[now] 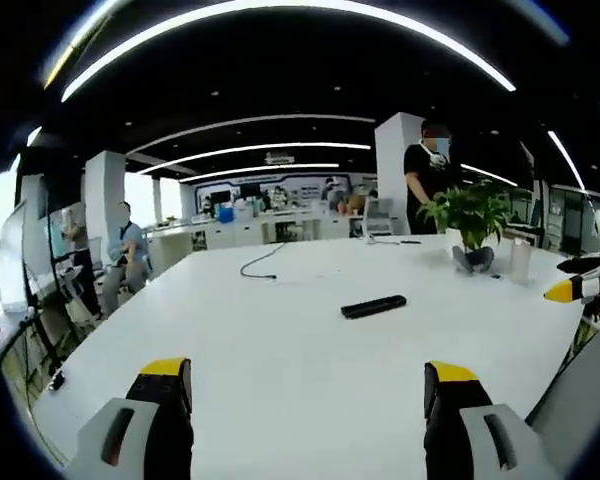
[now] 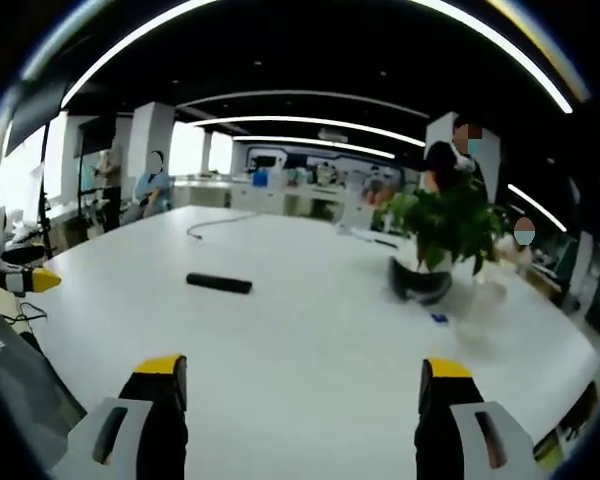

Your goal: Press the specified remote control buttons in sequence, fully releasing each button before pressing the next.

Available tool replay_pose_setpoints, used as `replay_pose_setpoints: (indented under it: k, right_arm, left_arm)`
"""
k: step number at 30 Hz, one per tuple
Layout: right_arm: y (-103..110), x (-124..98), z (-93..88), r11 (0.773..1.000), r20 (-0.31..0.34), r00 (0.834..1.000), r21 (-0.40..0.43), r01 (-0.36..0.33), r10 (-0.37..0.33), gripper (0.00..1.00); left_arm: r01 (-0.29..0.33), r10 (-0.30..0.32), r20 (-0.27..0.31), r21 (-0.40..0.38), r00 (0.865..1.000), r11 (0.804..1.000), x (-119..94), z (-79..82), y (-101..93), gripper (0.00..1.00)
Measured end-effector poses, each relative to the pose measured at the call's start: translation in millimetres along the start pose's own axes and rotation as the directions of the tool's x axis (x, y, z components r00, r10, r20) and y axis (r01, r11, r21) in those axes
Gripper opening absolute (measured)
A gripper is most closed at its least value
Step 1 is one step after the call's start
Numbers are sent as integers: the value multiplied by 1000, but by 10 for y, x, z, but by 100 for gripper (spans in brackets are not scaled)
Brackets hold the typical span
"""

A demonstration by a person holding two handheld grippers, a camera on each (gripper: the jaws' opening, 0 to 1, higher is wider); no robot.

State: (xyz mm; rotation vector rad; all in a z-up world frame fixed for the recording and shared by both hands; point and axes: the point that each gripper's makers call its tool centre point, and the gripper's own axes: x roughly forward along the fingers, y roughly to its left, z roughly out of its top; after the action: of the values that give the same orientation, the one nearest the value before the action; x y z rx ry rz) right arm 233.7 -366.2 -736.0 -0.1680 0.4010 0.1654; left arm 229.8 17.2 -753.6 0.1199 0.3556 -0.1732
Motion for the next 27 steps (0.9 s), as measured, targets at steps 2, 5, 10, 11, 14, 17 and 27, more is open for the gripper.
replay_pose_setpoints:
  k: [2, 5, 10, 11, 14, 17, 27]
  right_arm:
    - [-5, 2, -5, 1000, -3, 1000, -2, 1, -1, 96]
    - [-13, -2, 6, 1000, 3, 1000, 3, 4, -4, 95]
    - [-34, -5, -1, 1000, 0, 1000, 15, 10, -10, 95]
    - [-39, -5, -7, 1000, -3, 1000, 16, 13, -13, 95]
    - [-58, -10, -5, 1000, -2, 1000, 15, 24, -24, 95]
    - [-67, -11, -12, 999, -4, 1000, 18, 28, -28, 94]
    - [-40, -5, -14, 1000, -6, 1000, 12, 16, -16, 94]
  left_arm:
    - [1, -1, 30, 9, 1000, 1000, -18, 44, -28, 98]
    - [37, -37, 48, -10, 998, 999, -14, 68, -94, 98]
    - [55, -57, 15, 68, 998, 996, 0, 35, -191, 100]
    - [51, -53, 17, 74, 998, 996, -5, 42, -183, 100]
    - [59, -60, 24, 33, 998, 998, -3, 57, -179, 100]
    - [51, -52, 31, 11, 998, 999, -10, 67, -151, 100]
    - [36, -36, 48, -2, 998, 999, -8, 79, -107, 100]
